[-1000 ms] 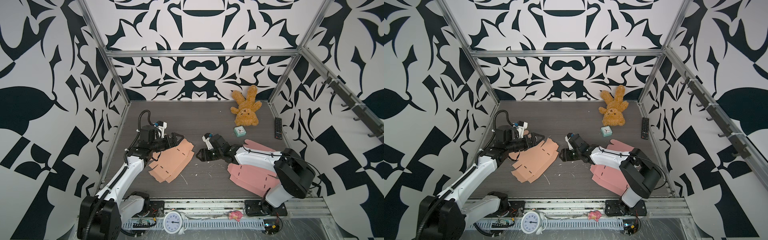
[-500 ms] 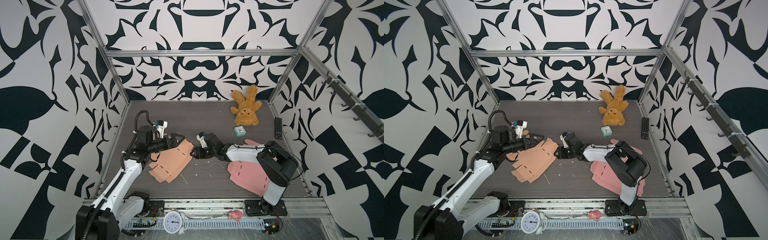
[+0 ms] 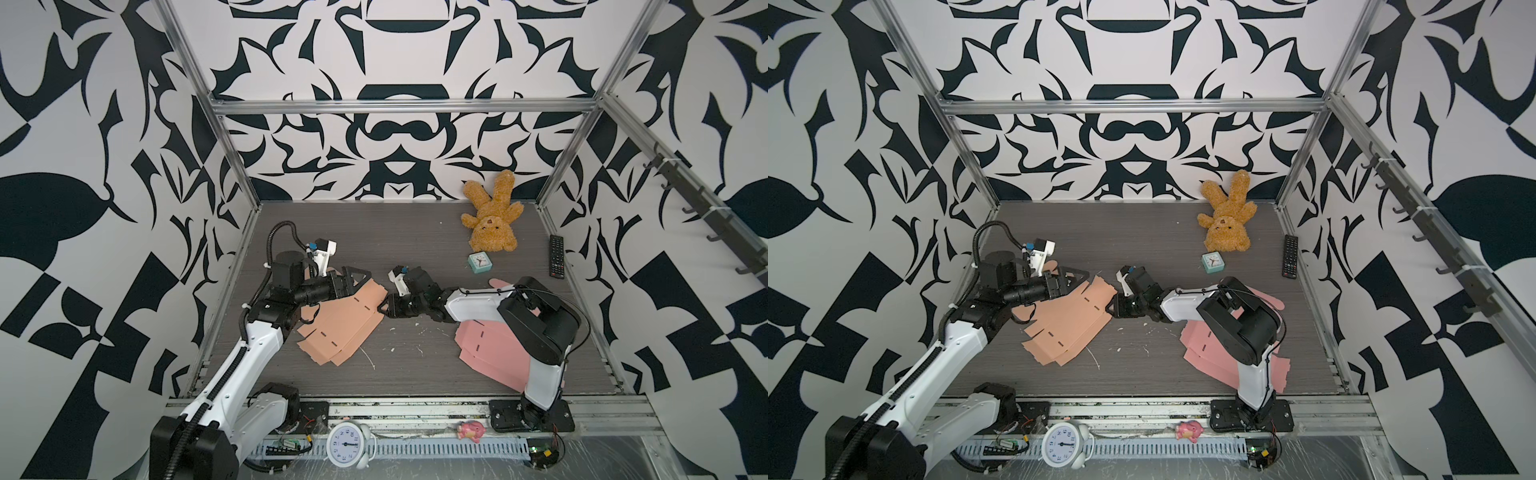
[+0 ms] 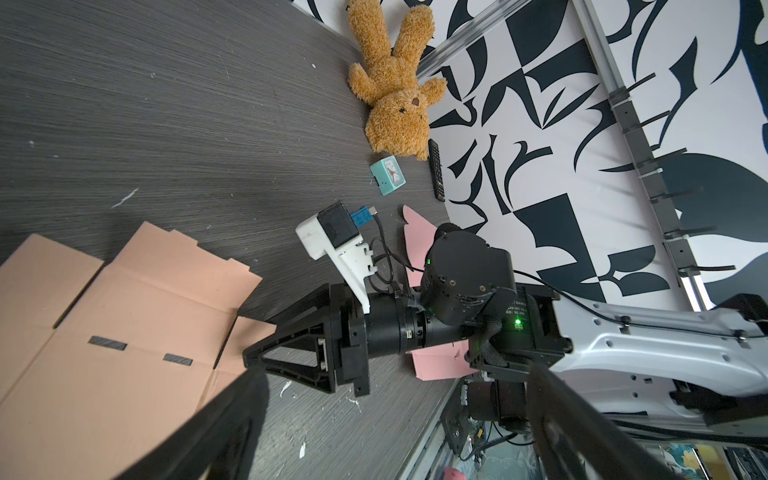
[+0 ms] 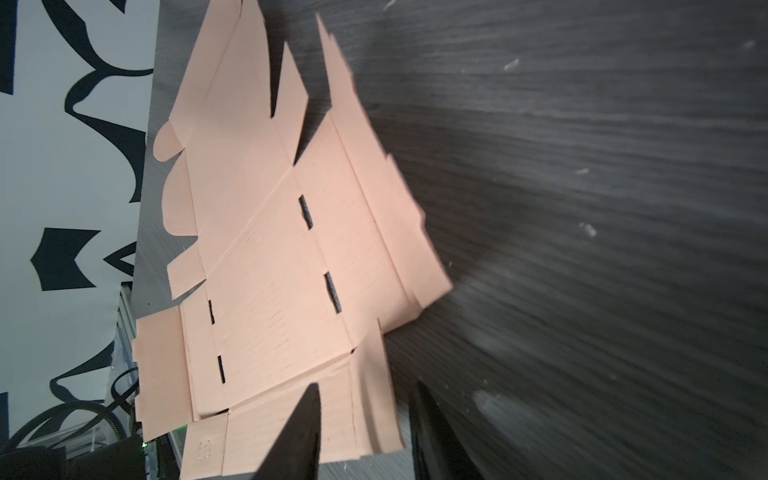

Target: Fold the paper box

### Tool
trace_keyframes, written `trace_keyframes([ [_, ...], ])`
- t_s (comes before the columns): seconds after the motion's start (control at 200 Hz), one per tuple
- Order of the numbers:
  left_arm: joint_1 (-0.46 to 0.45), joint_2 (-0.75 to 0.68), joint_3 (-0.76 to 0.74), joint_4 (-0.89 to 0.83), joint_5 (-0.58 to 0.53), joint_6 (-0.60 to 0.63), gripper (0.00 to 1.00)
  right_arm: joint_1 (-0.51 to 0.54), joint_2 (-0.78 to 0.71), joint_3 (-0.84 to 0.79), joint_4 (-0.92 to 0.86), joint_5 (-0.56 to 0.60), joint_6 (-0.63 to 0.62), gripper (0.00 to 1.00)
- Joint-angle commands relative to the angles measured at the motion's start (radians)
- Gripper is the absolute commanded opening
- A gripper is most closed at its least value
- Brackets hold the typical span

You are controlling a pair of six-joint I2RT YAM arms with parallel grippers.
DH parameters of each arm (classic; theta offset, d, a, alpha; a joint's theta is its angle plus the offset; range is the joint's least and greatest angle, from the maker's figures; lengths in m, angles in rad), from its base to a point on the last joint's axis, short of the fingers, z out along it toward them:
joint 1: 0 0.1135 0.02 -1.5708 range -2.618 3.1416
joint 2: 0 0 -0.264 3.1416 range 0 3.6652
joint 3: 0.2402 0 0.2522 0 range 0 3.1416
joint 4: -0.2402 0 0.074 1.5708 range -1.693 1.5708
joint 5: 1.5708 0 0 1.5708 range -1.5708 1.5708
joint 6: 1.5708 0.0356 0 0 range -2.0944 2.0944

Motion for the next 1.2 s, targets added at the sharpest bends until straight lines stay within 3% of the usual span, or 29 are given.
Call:
trace_keyframes([
  [0.0,-0.002,-0.016,0.003,0.042,0.023,-0.016,0.99,0.006,-0.001,0.036,0.041,-0.023,0.004,0.33],
  [0.415,-0.002,-0.012,-0.02,0.094,0.039,-0.049,0.99,0.007,0.021,0.048,0.053,-0.03,0.007,0.15],
  [0.78,-0.002,0.012,-0.041,0.115,0.032,-0.049,0.99,0.004,-0.003,0.024,0.051,-0.026,-0.038,0.05],
  [1.0,-0.002,0.018,-0.052,0.115,0.021,-0.039,0.99,-0.057,-0.044,0.046,-0.041,-0.102,-0.144,0.03],
  [1.195,-0.002,0.028,-0.052,0.085,-0.019,-0.011,0.99,-0.146,-0.083,0.106,-0.167,-0.189,-0.315,0.03],
])
